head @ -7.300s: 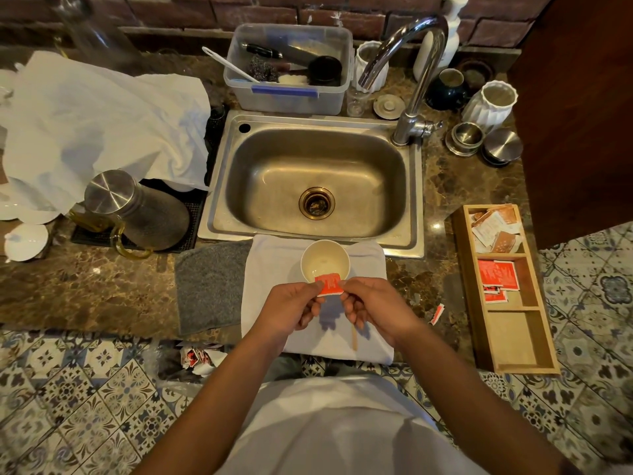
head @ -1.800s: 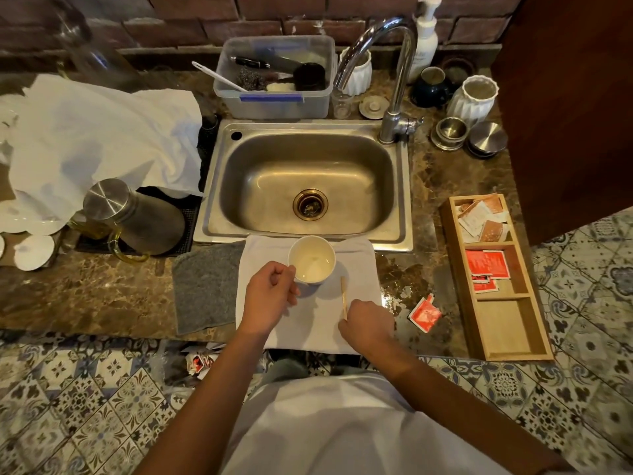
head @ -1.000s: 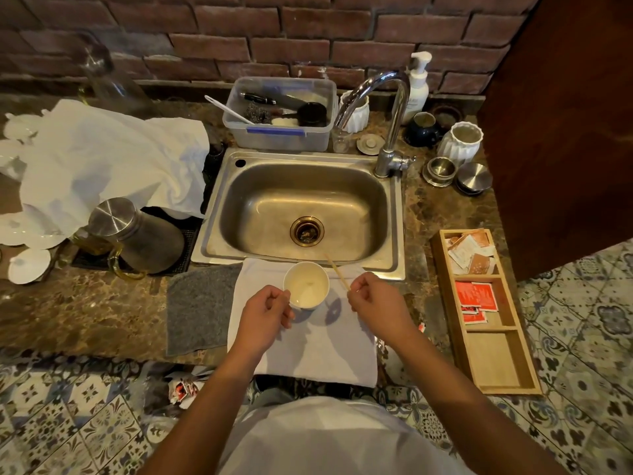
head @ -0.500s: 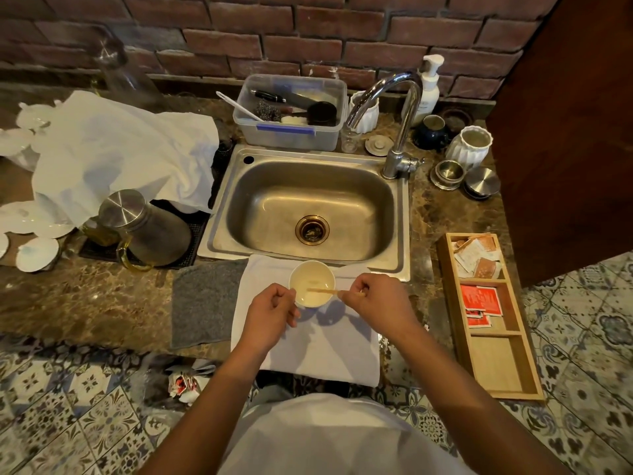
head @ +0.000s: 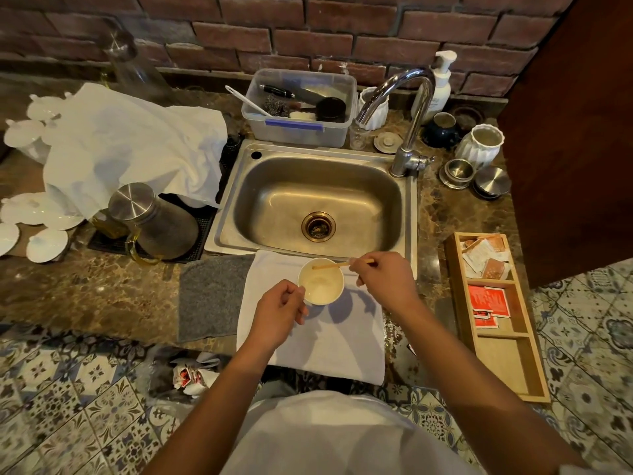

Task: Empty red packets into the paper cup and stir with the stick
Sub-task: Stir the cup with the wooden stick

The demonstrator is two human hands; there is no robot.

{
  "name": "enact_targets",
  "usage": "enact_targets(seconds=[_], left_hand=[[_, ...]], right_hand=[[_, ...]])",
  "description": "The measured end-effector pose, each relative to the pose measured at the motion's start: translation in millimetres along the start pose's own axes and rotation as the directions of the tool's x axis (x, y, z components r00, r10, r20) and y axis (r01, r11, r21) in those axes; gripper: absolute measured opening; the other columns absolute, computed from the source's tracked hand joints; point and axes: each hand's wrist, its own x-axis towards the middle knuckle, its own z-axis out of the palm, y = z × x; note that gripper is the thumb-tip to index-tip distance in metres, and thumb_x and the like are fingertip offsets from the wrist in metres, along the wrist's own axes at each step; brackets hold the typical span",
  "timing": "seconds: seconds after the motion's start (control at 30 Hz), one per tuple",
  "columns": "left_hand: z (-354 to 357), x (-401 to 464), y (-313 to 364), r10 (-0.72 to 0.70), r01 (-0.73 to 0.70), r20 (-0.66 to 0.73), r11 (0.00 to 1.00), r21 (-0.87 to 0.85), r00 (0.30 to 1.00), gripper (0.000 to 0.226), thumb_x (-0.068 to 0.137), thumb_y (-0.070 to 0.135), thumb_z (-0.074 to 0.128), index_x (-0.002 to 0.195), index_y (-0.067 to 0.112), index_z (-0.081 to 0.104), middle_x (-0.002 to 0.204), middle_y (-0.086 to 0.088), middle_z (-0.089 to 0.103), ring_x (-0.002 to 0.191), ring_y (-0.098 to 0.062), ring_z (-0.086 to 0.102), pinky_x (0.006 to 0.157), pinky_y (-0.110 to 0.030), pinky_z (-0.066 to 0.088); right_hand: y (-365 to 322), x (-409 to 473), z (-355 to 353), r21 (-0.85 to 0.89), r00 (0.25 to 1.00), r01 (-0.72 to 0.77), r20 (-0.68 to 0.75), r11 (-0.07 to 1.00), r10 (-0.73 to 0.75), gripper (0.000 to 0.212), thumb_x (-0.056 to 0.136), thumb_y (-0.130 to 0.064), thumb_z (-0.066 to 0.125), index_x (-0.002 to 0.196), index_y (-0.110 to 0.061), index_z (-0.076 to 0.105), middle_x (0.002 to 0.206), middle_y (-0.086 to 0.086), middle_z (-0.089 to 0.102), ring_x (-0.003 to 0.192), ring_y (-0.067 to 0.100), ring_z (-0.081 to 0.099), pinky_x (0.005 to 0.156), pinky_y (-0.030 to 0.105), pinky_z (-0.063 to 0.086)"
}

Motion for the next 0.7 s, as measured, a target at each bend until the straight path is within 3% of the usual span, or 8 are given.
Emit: enact_targets(seconds=[0.23, 0.33, 0.43, 0.57, 0.7], left_hand=[[-2.0, 1.3, -1.3, -0.017, 0.018, -0.017, 1.0, 0.014, 1.0, 0.028, 0.102, 0.025, 0.054, 0.084, 0.004, 0.059, 0.064, -0.004, 0.07, 0.053, -0.015, 0.063, 0.054, -0.036, 0.047], [-1.2, 3.0, -1.7, -0.015, 0.015, -0.009, 1.0, 0.002, 1.0, 0.028, 0.102, 0.026, 0.055, 0.083, 0.006, 0.059, 0.064, -0.005, 0.071, 0.054, -0.015, 0.063, 0.056, -0.036, 0.047], [0.5, 3.9, -2.8, -0.01, 0.01, 0.003, 1.0, -0.012, 1.0, 0.028, 0.101, 0.027, 0.056, 0.081, 0.008, 0.059, 0.066, -0.007, 0.071, 0.055, -0.017, 0.064, 0.056, -0.038, 0.047], [-0.6, 4.7, -3.2, -0.008, 0.009, 0.012, 1.0, -0.017, 1.0, 0.027, 0.1, 0.029, 0.058, 0.079, 0.013, 0.06, 0.067, -0.006, 0.071, 0.056, -0.018, 0.064, 0.055, -0.039, 0.048], [-2.3, 3.8, -4.3, -0.018, 0.018, 0.012, 1.0, -0.018, 1.0, 0.027, 0.1, 0.029, 0.058, 0.08, 0.012, 0.061, 0.069, -0.008, 0.072, 0.057, -0.017, 0.065, 0.056, -0.038, 0.048]], right_hand=[[-3.4, -4.9, 9.3, 0.243, 0.993, -0.065, 0.114, 0.968, 0.038, 0.035, 0.106, -0.029, 0.049, 0.091, -0.018, 0.078, 0.067, 0.001, 0.076, 0.044, 0.008, 0.059, 0.063, 0.035, 0.054], [-0.3, -5.3, 8.6, 0.164, 0.996, 0.037, 0.07, 0.986, -0.048, 0.031, 0.104, -0.032, 0.054, 0.093, -0.018, 0.079, 0.068, -0.002, 0.076, 0.046, 0.01, 0.062, 0.066, 0.035, 0.057], [3.0, -1.5, 8.9, 0.005, 0.987, 0.136, -0.083, 0.991, -0.135, 0.027, 0.1, -0.037, 0.062, 0.088, -0.02, 0.079, 0.067, -0.008, 0.074, 0.053, 0.009, 0.065, 0.062, 0.031, 0.055], [2.8, 3.1, 10.8, -0.027, 0.96, 0.121, -0.251, 0.992, -0.124, 0.021, 0.091, -0.04, 0.073, 0.089, -0.02, 0.08, 0.071, -0.011, 0.072, 0.068, 0.005, 0.065, 0.063, 0.028, 0.054], [0.8, 3.0, 10.5, -0.083, 0.956, 0.176, -0.222, 0.981, -0.19, 0.019, 0.096, -0.035, 0.068, 0.096, -0.02, 0.079, 0.074, -0.01, 0.071, 0.068, 0.008, 0.063, 0.062, 0.029, 0.053]])
